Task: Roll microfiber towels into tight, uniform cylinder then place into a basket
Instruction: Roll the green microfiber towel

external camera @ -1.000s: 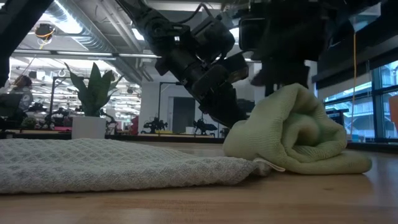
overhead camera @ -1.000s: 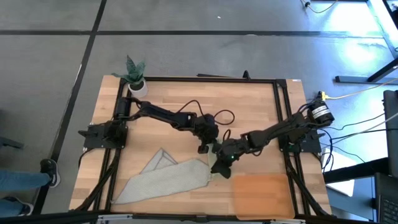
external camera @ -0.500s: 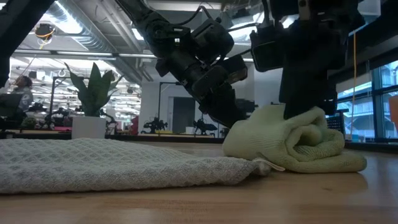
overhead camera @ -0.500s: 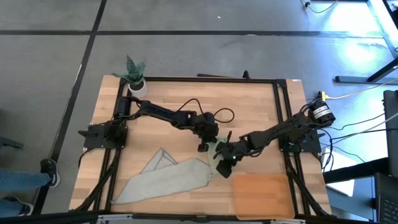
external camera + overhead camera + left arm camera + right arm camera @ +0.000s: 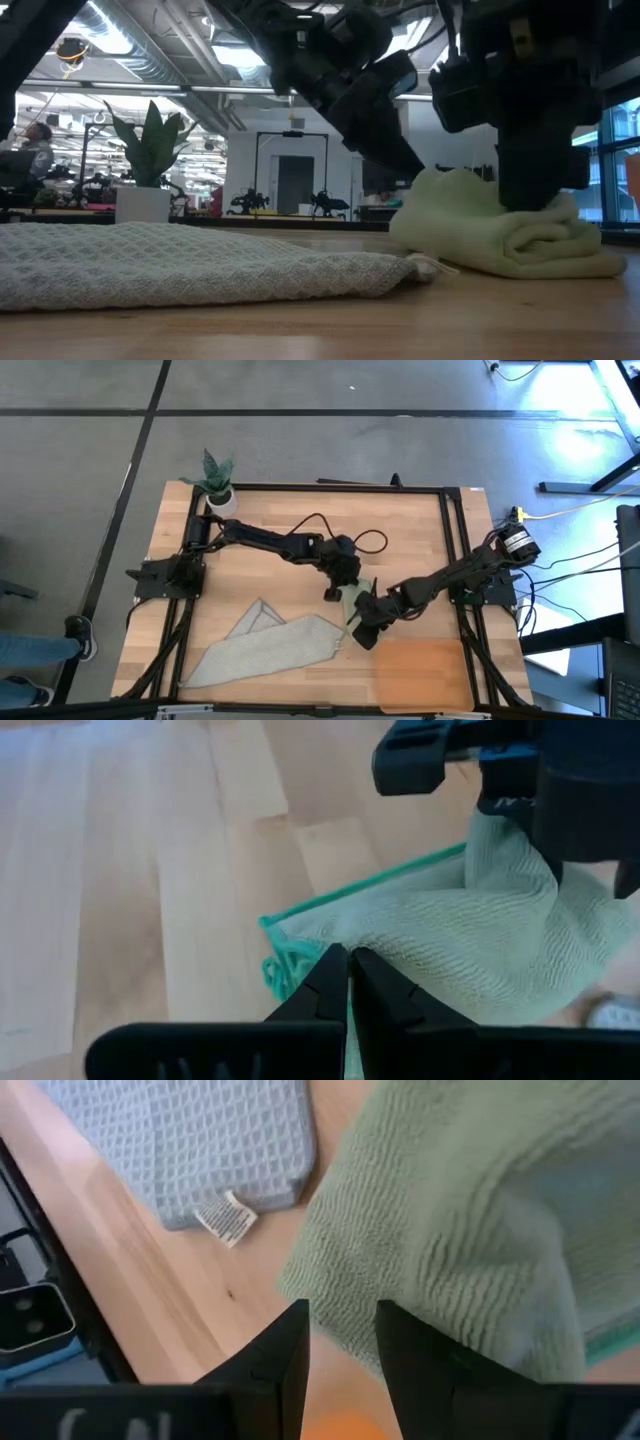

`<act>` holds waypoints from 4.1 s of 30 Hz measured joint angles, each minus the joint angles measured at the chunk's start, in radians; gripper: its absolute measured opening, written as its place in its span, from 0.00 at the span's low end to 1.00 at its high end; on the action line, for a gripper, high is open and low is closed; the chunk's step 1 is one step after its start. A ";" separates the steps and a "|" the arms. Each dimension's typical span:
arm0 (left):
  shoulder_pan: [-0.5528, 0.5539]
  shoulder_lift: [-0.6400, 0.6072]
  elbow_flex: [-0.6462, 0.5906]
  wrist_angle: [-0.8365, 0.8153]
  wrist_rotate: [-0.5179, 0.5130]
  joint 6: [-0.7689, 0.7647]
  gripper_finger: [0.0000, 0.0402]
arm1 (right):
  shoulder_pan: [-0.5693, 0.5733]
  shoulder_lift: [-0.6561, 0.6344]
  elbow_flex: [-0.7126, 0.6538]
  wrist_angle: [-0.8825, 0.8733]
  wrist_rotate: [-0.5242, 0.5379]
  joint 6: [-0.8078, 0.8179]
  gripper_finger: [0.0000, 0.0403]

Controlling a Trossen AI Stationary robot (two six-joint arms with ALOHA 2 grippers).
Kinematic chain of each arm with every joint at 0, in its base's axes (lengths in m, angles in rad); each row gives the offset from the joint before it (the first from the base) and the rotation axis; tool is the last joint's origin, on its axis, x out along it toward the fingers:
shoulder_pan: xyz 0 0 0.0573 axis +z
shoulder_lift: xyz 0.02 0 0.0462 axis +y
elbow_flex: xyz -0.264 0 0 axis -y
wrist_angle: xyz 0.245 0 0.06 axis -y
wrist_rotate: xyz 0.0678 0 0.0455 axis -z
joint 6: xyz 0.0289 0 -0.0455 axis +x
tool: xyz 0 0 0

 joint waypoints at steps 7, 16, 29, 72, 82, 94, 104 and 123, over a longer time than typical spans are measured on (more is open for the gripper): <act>0.000 0.006 0.002 0.003 -0.002 0.015 0.00 | 0.005 0.000 0.000 -0.072 0.049 0.026 0.30; 0.000 0.009 0.002 0.007 -0.011 -0.004 0.00 | 0.004 0.000 0.000 -0.130 0.058 0.023 0.30; 0.000 0.009 0.002 -0.040 0.000 0.014 0.00 | 0.000 0.000 -0.048 -0.070 -0.030 -0.266 0.30; 0.066 -0.080 0.002 -0.177 -0.125 -0.148 0.23 | 0.000 0.001 -0.048 -0.095 -0.123 -0.400 0.30; 0.027 -0.329 -0.025 -0.373 -0.125 -0.116 0.21 | -0.055 0.001 -0.048 -0.108 -0.124 -0.409 0.30; -0.087 -0.708 -0.341 -0.346 -0.187 -0.255 0.21 | -0.169 0.001 -0.048 -0.113 -0.119 -0.720 0.30; -0.193 -0.772 -0.463 -0.291 -0.186 -0.304 0.21 | -0.289 0.002 -0.048 -0.063 -0.143 -1.243 0.30; -0.221 -0.772 -0.465 -0.275 -0.290 -0.273 0.21 | -0.341 0.002 -0.048 -0.048 -0.145 -1.288 0.30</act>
